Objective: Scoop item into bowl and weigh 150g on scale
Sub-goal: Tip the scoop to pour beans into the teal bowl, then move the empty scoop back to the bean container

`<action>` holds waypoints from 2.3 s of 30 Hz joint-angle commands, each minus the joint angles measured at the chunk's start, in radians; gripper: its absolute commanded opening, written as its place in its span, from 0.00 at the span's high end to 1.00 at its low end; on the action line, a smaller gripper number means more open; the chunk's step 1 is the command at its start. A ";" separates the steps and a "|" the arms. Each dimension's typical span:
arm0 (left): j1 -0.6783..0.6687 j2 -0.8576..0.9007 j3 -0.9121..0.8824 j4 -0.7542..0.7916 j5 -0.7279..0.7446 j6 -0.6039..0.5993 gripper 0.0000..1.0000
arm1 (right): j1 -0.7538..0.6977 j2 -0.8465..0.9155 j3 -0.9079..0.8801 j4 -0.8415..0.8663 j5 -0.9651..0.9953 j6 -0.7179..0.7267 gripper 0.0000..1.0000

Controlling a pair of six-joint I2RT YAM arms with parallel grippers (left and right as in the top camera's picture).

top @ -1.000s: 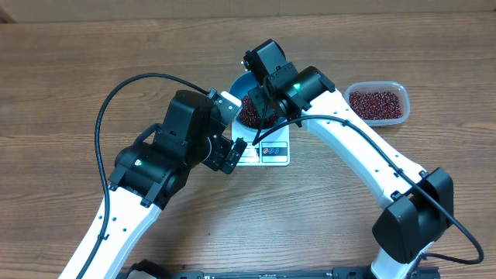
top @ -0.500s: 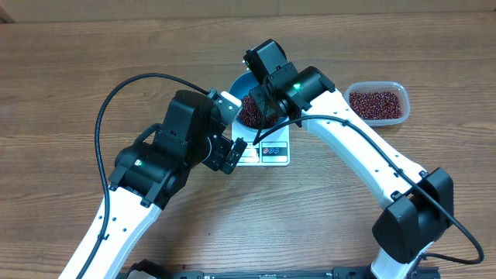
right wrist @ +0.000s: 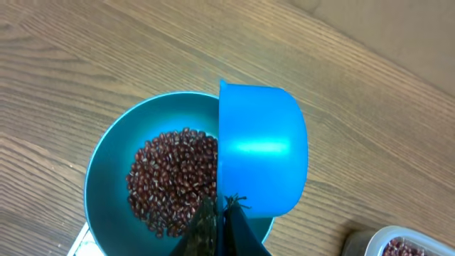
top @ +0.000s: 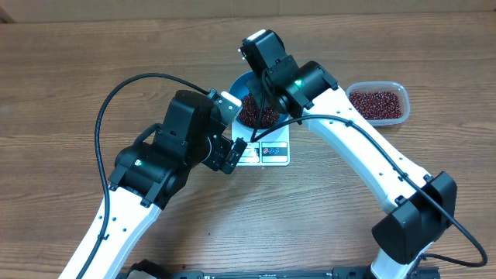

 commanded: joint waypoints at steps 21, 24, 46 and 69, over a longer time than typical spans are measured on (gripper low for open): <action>0.006 0.005 0.023 0.001 0.011 0.012 0.00 | -0.019 -0.055 0.034 0.018 0.015 0.101 0.96; 0.006 0.005 0.023 0.001 0.011 0.012 0.00 | -0.039 -0.093 0.033 0.031 0.016 0.126 0.96; 0.006 0.005 0.023 0.001 0.011 0.012 0.00 | -0.287 -0.164 0.031 -0.057 0.306 0.180 0.96; 0.006 0.005 0.023 0.001 0.011 0.012 0.01 | -0.480 -0.163 -0.102 -0.119 0.272 0.241 0.96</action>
